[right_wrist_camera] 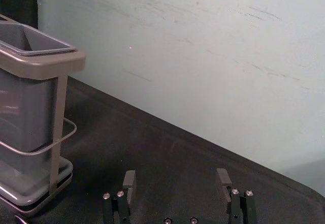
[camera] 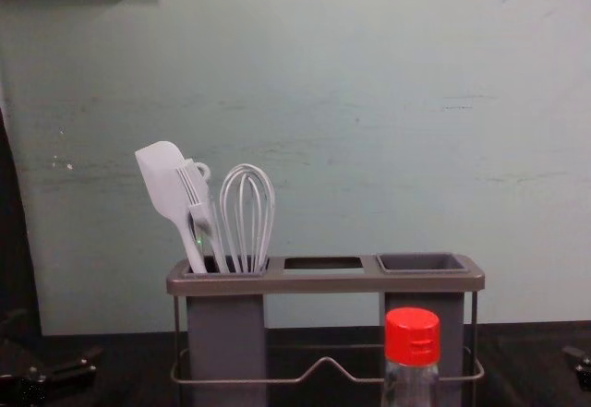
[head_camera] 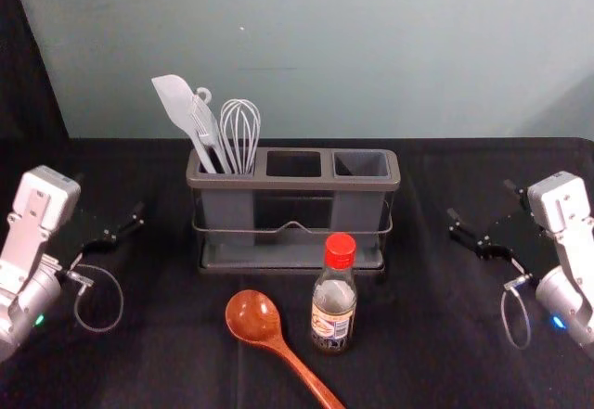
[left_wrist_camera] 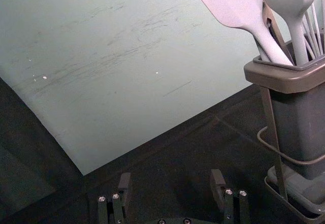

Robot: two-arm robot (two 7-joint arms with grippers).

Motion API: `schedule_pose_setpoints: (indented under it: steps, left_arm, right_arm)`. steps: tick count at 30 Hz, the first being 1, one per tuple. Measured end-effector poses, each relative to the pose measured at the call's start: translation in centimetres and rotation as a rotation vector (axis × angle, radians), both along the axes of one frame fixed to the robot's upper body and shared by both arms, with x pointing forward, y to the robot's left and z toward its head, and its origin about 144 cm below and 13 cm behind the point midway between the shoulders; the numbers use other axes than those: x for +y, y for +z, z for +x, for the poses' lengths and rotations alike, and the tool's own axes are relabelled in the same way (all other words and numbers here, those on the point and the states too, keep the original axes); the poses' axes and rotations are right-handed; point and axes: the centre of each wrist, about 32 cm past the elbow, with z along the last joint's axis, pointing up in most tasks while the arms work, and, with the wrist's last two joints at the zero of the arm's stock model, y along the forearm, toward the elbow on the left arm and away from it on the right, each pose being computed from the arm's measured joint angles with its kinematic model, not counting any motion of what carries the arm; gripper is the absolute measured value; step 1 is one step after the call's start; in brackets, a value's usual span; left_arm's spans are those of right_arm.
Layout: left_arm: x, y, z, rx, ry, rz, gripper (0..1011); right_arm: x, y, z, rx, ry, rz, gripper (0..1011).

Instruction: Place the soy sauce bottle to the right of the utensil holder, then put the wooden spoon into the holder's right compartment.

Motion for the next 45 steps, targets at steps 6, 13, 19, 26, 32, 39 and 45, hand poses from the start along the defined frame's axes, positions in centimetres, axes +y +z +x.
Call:
schedule_pose_setpoints:
  steps: [6, 13, 19, 26, 32, 39, 45]
  left_arm:
    - [0.00, 0.00, 0.00, 0.000, 0.000, 0.000, 1011]
    - [0.00, 0.00, 0.00, 0.000, 0.000, 0.000, 1012]
    - [0.00, 0.00, 0.00, 0.000, 0.000, 0.000, 1012]
    - [0.00, 0.00, 0.00, 0.000, 0.000, 0.000, 1011]
    - [0.00, 0.00, 0.00, 0.000, 0.000, 0.000, 1011]
    - [0.00, 0.00, 0.00, 0.000, 0.000, 0.000, 1012]
    - [0.00, 0.00, 0.00, 0.000, 0.000, 0.000, 1011]
  right_arm:
    - [0.00, 0.00, 0.00, 0.000, 0.000, 0.000, 1004]
    - [0.00, 0.00, 0.00, 0.000, 0.000, 0.000, 1004]
    - [0.00, 0.00, 0.00, 0.000, 0.000, 0.000, 1004]
    - [0.00, 0.00, 0.00, 0.000, 0.000, 0.000, 1004]
    - [0.00, 0.00, 0.00, 0.000, 0.000, 0.000, 1004]
    - [0.00, 0.00, 0.00, 0.000, 0.000, 0.000, 1004]
    - [0.00, 0.00, 0.00, 0.000, 0.000, 0.000, 1004]
